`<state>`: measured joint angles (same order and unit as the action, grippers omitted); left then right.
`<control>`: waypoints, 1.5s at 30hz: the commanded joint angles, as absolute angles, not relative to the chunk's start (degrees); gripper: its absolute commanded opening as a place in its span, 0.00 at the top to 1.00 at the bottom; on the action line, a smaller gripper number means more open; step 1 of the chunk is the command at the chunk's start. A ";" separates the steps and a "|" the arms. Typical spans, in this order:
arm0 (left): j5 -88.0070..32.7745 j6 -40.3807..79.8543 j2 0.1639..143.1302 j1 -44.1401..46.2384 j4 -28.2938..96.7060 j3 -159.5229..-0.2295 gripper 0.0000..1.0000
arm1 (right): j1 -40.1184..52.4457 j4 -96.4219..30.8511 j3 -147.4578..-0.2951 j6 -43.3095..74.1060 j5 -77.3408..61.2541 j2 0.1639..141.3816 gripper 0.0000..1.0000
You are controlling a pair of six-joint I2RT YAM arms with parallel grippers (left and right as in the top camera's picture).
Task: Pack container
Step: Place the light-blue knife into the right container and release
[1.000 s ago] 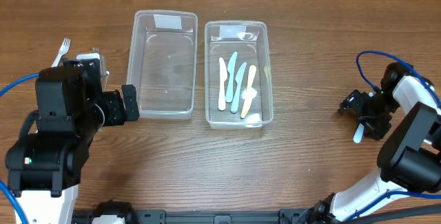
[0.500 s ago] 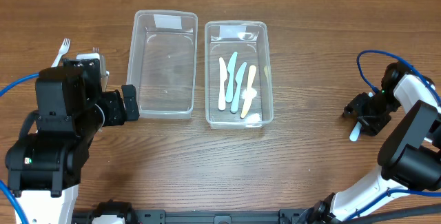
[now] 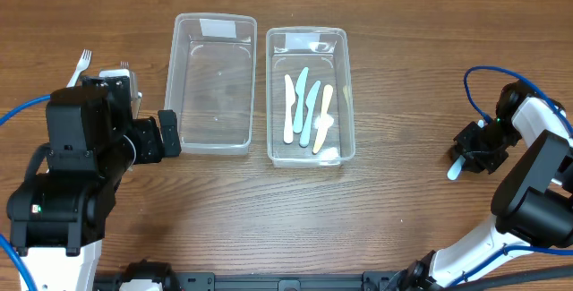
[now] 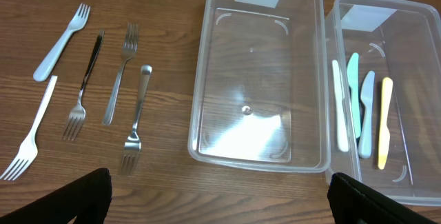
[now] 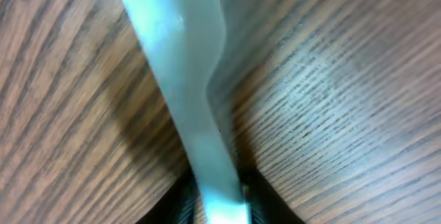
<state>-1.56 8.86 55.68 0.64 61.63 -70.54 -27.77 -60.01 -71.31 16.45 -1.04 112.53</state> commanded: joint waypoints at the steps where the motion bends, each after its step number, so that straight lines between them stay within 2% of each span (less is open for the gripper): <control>1: -2.59 7.73 55.61 0.36 61.47 -71.50 0.00 | -27.73 -58.70 -70.54 16.58 -2.72 115.74 0.79; 2: -2.59 7.73 55.61 0.36 61.49 -71.50 0.00 | -27.73 -58.72 -70.59 16.58 -2.72 115.74 0.80; 8: -2.57 7.70 55.61 0.34 61.47 -71.50 0.00 | -27.70 -60.88 -73.78 16.78 -3.14 115.74 0.96; 13: -2.39 7.66 55.61 0.34 61.45 -71.53 0.00 | -27.20 -63.57 -77.87 16.36 -3.14 114.17 0.96; 19: -2.39 7.68 55.61 0.34 61.47 -71.53 0.00 | -22.31 -63.92 -81.01 14.90 -3.18 104.60 0.96; 24: -2.39 7.68 55.61 0.34 61.47 -71.53 0.00 | -11.09 -70.00 -87.31 10.39 -3.14 95.39 0.96; 28: -2.39 7.70 55.61 0.34 61.52 -71.50 0.00 | 5.63 -75.26 -96.42 10.41 -3.14 90.63 0.96; 32: -2.39 7.70 55.64 0.34 61.49 -71.53 0.00 | 20.03 -73.32 -98.10 11.16 -3.14 91.66 0.95; 37: -2.39 7.70 55.75 0.34 61.52 -71.50 0.00 | 26.28 -71.20 -98.00 12.19 -3.81 99.53 0.94; 42: -2.39 7.70 56.21 0.34 61.95 -71.50 0.00 | 27.81 -70.32 -97.95 11.90 -4.73 110.52 0.94; 43: -2.39 7.70 56.25 0.34 62.11 -71.50 0.00 | 28.08 -70.28 -97.95 11.75 -4.71 112.09 0.89; 44: -2.39 7.70 56.27 0.34 62.35 -71.50 0.00 | 28.38 -70.19 -97.95 11.70 -4.69 113.27 0.79; 45: -2.39 7.70 56.25 0.34 62.43 -71.50 0.00 | 28.64 -70.00 -97.95 11.11 -4.67 113.93 0.77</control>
<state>-1.56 8.84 55.77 0.64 62.02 -70.54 27.49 -70.46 -97.25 11.49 -4.25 112.64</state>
